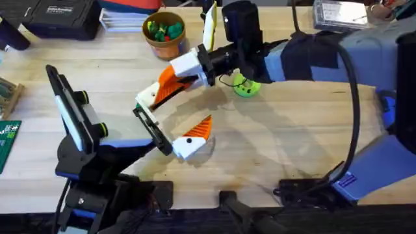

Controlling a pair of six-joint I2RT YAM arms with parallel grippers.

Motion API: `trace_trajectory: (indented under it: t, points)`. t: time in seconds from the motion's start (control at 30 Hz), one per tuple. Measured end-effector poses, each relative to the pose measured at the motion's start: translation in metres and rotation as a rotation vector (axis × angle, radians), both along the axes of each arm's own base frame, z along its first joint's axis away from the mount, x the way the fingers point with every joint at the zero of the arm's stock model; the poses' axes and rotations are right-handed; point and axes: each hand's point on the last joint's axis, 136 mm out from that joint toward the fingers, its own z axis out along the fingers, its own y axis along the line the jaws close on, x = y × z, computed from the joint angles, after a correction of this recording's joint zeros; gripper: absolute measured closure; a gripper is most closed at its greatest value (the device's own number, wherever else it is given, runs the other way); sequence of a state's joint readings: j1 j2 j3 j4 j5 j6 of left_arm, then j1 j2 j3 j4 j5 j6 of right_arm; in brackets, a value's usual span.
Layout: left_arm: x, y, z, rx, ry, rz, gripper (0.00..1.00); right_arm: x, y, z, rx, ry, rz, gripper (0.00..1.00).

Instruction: Pick up the gripper from the table and insert it into the empty holder that is missing its gripper. Then pick up a screw, insert it into the mounting hole, and use the screwdriver to tighten it. Finally, clean up the table by picking up the vegetable and placing it into the bucket.

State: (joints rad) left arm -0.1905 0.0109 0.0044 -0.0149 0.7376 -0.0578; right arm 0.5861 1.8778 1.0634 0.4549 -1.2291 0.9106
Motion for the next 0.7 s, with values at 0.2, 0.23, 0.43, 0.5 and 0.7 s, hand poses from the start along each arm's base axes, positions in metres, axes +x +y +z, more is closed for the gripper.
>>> trace_trajectory:
  t: [0.2, 0.23, 0.43, 0.5, 0.7]
  points:
    - [-0.010, -0.008, 0.000, 0.006, -0.010, -0.071, 0.015, 0.004, -0.003, 0.001, 0.006, -0.007, -0.007, 0.297]
    - [-0.016, -0.012, -0.001, 0.006, -0.004, -0.109, 0.015, 0.004, -0.003, 0.001, 0.007, -0.010, -0.007, 0.269]
    - [-0.030, -0.020, 0.000, 0.004, -0.004, -0.198, 0.015, 0.006, -0.003, 0.001, 0.005, -0.011, -0.014, 0.017]
    - [-0.031, -0.021, 0.000, 0.004, -0.005, -0.206, 0.015, 0.008, -0.004, 0.001, 0.006, -0.016, -0.020, 0.010]
    - [-0.033, -0.022, 0.000, 0.003, -0.005, -0.219, 0.015, 0.035, -0.011, -0.006, -0.017, -0.098, -0.133, 0.009]
